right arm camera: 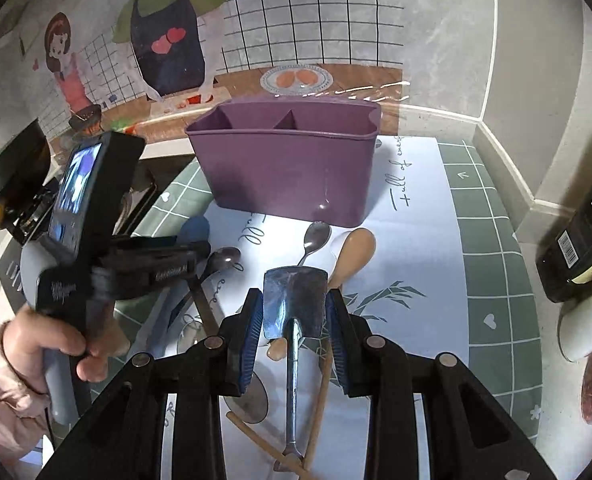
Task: Organize utensils
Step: 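Lift the blue spoon with the left tool while the right tool lifts the spatula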
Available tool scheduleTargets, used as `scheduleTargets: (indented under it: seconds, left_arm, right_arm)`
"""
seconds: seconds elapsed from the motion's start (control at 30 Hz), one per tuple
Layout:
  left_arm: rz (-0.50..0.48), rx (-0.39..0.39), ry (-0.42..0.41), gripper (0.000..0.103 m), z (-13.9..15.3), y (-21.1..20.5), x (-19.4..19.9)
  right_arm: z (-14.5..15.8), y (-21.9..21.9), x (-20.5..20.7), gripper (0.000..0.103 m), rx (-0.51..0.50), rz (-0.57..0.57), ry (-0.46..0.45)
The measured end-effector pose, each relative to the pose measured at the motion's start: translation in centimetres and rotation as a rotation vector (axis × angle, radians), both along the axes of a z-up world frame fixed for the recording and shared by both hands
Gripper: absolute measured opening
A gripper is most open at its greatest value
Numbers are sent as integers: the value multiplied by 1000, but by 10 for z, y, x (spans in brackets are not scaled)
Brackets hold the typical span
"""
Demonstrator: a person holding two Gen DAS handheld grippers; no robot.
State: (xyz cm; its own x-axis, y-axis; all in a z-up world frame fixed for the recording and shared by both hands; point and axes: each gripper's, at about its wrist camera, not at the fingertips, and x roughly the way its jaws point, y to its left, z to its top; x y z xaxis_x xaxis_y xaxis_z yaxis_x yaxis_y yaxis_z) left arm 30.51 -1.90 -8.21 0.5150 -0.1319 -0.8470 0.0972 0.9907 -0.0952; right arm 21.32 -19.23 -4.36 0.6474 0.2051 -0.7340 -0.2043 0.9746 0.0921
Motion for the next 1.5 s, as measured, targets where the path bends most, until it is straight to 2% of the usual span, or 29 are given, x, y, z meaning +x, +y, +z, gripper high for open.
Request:
scheduleTargets:
  seconds: [0.03,0.07,0.17,0.3,0.37,0.47,0.53,0.6,0.67,0.73,0.83,0.9,0.97,1.0,1.07,1.2,1.5]
  left_arm:
    - [-2,-20,-28,27,8,3,-10]
    - [-5,-37,-63,11,17,7,-22]
    - [-16,-96,-145,11,40,16,-55]
    - [-40,-70,-234,11,60,17,-89]
    - [-29,-76,-195,13,56,23,-87]
    - [8,-131,-32,17,35,33,-78]
    - [45,-145,41,22,21,36,-75]
    - [54,-149,63,29,14,35,-71]
    - [61,-138,73,50,10,31,-63]
    - [78,-122,76,62,7,26,-52]
    - [87,-85,81,63,4,16,-31]
    - [99,-2,86,63,-2,7,-17]
    - [114,30,84,61,-9,5,-10]
    - [120,22,69,60,-9,7,-10]
    - [125,22,50,35,-10,8,-13]
    - [97,-31,3,35,-5,15,-34]
    - [16,-61,-268,35,68,12,-107]
  right_arm:
    - [2,-1,-2,29,6,2,-4]
    - [4,-3,-4,29,13,3,-8]
    - [12,-9,-14,29,34,11,-30]
    - [20,-12,-30,29,35,27,-68]
    - [21,-11,-34,29,25,41,-74]
    - [20,-12,-35,29,22,43,-64]
    - [18,-13,-32,29,16,36,-40]
    - [15,-15,-27,29,12,20,-20]
    - [13,-16,-27,29,14,17,-16]
    - [13,-16,-27,29,13,16,-20]
    - [14,-17,-29,29,12,13,-24]
    - [15,-18,-29,29,13,10,-26]
    - [17,-20,-31,29,10,5,-33]
    - [18,-21,-32,29,6,3,-40]
    - [19,-23,-35,29,-1,2,-51]
    - [20,-27,-36,29,5,6,-56]
    - [29,-25,-43,29,0,30,-94]
